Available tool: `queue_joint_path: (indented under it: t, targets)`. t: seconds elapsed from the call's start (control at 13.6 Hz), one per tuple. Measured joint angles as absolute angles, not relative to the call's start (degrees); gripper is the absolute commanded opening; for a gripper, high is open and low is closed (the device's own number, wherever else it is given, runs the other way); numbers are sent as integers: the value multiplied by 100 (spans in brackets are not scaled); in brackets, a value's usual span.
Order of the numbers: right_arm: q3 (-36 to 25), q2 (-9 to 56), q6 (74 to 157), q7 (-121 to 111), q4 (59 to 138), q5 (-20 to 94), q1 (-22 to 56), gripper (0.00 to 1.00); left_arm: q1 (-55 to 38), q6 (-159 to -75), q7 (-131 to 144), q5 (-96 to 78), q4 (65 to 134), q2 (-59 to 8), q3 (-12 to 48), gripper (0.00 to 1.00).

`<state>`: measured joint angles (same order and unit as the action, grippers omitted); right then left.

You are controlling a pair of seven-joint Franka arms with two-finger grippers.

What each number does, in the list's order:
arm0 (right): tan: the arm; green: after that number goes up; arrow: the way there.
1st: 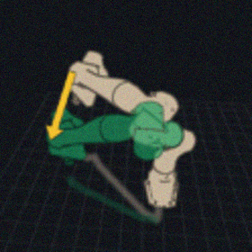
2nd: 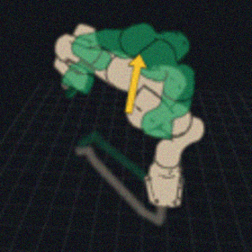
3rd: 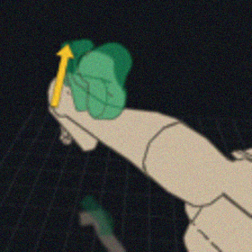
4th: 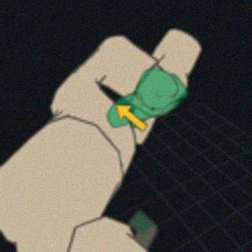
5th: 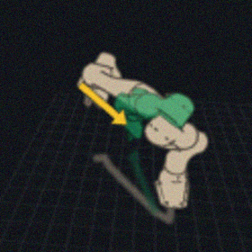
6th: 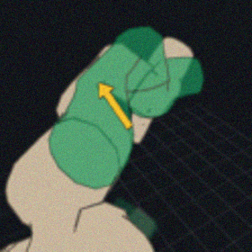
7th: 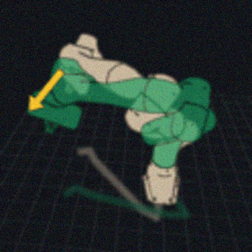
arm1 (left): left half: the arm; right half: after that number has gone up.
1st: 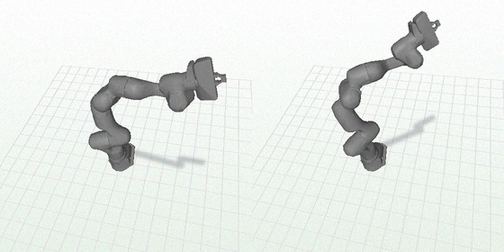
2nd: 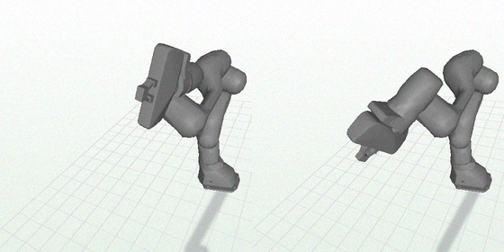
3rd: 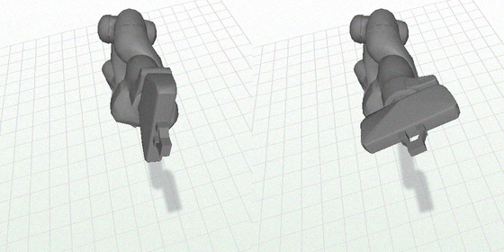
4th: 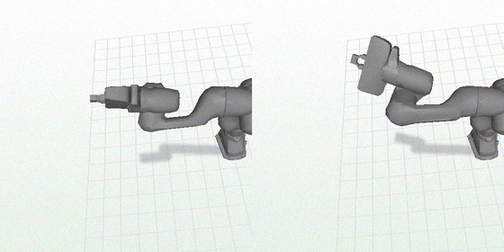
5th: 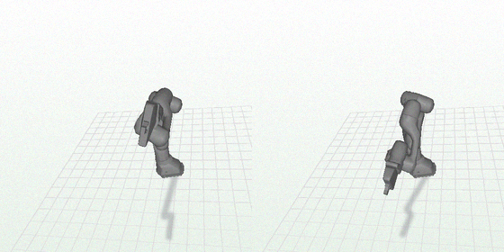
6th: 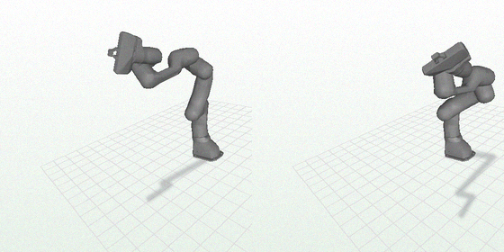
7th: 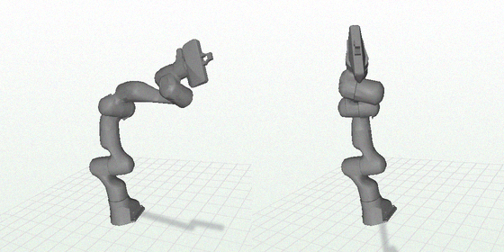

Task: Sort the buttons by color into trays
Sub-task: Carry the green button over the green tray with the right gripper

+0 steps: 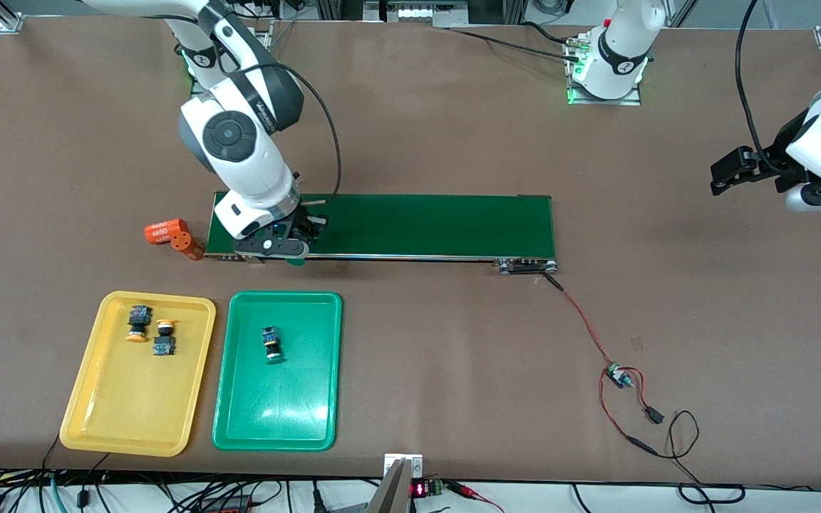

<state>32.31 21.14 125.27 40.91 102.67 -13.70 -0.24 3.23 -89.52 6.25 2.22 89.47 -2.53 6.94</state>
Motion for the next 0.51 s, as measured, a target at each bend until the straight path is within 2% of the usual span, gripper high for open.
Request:
queue_joint_path:
  t: [0.29,0.51]
  targets:
    - [2904,2367,12528,3335,9460,-1370,-12,16,323,-8936,625,222,8943,-252,700,100]
    - [2428,3002,12582,2624,8499,-1370,260,16,320,-8934,625,222,8938,-251,740,100]
